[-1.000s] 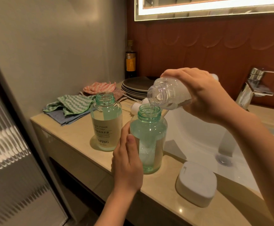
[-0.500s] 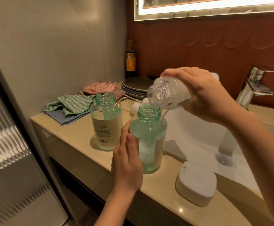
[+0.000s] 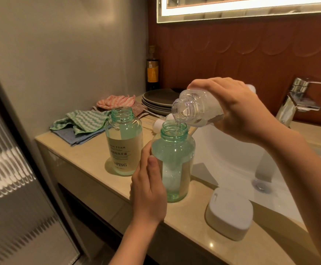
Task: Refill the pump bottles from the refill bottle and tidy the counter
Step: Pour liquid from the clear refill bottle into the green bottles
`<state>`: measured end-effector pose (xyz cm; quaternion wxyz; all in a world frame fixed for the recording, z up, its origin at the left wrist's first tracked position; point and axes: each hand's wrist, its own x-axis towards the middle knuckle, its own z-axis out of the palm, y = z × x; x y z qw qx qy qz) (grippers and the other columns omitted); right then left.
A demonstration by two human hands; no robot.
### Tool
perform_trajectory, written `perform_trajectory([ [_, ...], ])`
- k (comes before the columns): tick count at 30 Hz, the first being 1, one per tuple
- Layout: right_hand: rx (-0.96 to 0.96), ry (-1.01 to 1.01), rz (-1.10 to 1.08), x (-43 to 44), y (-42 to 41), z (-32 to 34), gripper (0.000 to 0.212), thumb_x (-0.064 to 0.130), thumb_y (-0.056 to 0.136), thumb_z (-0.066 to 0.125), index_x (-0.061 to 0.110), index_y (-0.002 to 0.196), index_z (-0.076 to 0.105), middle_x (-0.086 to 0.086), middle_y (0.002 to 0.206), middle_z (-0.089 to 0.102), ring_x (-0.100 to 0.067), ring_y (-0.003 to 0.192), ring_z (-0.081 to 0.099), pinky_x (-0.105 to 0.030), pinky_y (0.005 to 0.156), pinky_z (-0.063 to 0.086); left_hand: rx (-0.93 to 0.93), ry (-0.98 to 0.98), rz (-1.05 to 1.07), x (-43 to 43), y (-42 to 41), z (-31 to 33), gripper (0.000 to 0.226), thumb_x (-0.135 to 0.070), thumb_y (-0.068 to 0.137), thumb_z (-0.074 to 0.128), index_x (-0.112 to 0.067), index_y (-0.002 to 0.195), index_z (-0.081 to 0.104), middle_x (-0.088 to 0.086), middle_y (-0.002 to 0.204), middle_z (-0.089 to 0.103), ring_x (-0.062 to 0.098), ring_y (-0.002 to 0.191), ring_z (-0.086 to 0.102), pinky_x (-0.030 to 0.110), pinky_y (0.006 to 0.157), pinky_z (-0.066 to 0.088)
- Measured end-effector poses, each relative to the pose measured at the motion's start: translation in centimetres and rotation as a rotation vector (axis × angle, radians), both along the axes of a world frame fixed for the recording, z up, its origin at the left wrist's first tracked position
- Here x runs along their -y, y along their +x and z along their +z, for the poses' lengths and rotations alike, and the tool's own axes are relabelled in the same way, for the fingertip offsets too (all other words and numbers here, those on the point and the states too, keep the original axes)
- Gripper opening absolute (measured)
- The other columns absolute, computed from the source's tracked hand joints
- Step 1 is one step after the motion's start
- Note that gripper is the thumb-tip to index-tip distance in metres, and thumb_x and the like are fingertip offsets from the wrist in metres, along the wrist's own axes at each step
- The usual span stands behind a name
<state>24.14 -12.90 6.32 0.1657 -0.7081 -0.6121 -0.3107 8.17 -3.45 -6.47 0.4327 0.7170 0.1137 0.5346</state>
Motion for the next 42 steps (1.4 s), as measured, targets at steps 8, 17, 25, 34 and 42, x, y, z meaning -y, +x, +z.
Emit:
perform_trajectory([
  [8,-0.007,0.004,-0.001,-0.04,0.1,-0.07,0.08,-0.002,0.068,0.078,0.024,0.134,0.043,-0.006,0.122,0.058,-0.028,0.108,0.052,-0.037,0.088,0.036,0.0,-0.024,-0.005,-0.1,0.06,-0.14,0.036,-0.045,0.095,0.017,-0.043,0.125,0.038,-0.046,0.115,0.047,-0.018,0.115,0.042,0.0,0.089,0.028],
  [17,-0.008,0.007,0.003,-0.13,0.19,-0.18,0.081,-0.002,0.069,0.078,0.027,0.134,0.04,-0.005,0.123,0.057,-0.028,0.107,0.052,-0.043,0.089,0.04,-0.001,-0.029,-0.003,-0.13,0.07,-0.17,0.036,-0.045,0.095,0.018,-0.042,0.124,0.04,-0.044,0.113,0.049,-0.017,0.112,0.044,0.001,0.088,0.03],
  [25,0.001,0.013,0.007,-0.1,0.26,-0.15,0.083,-0.003,0.067,0.079,0.027,0.134,0.039,-0.006,0.122,0.058,-0.029,0.107,0.052,-0.036,0.087,0.034,-0.001,-0.035,-0.002,-0.16,0.07,-0.24,0.036,-0.045,0.095,0.019,-0.042,0.124,0.04,-0.043,0.115,0.049,-0.016,0.113,0.044,0.002,0.088,0.03],
  [34,0.006,0.013,0.002,-0.12,0.2,-0.15,0.083,-0.003,0.066,0.079,0.025,0.134,0.041,-0.007,0.122,0.058,-0.03,0.106,0.053,-0.036,0.087,0.034,0.011,-0.03,0.0,-0.19,0.09,-0.42,0.042,-0.043,0.095,0.019,-0.033,0.129,0.042,-0.035,0.118,0.051,-0.015,0.114,0.044,0.002,0.089,0.03],
  [42,0.024,0.016,-0.008,-0.09,0.16,-0.08,0.082,-0.002,0.067,0.079,0.024,0.135,0.042,-0.007,0.122,0.058,-0.029,0.107,0.052,-0.034,0.087,0.033,-0.002,-0.038,0.002,-0.12,0.09,-0.31,0.038,-0.046,0.094,0.018,-0.042,0.126,0.037,-0.047,0.115,0.046,-0.02,0.115,0.04,-0.001,0.089,0.026],
])
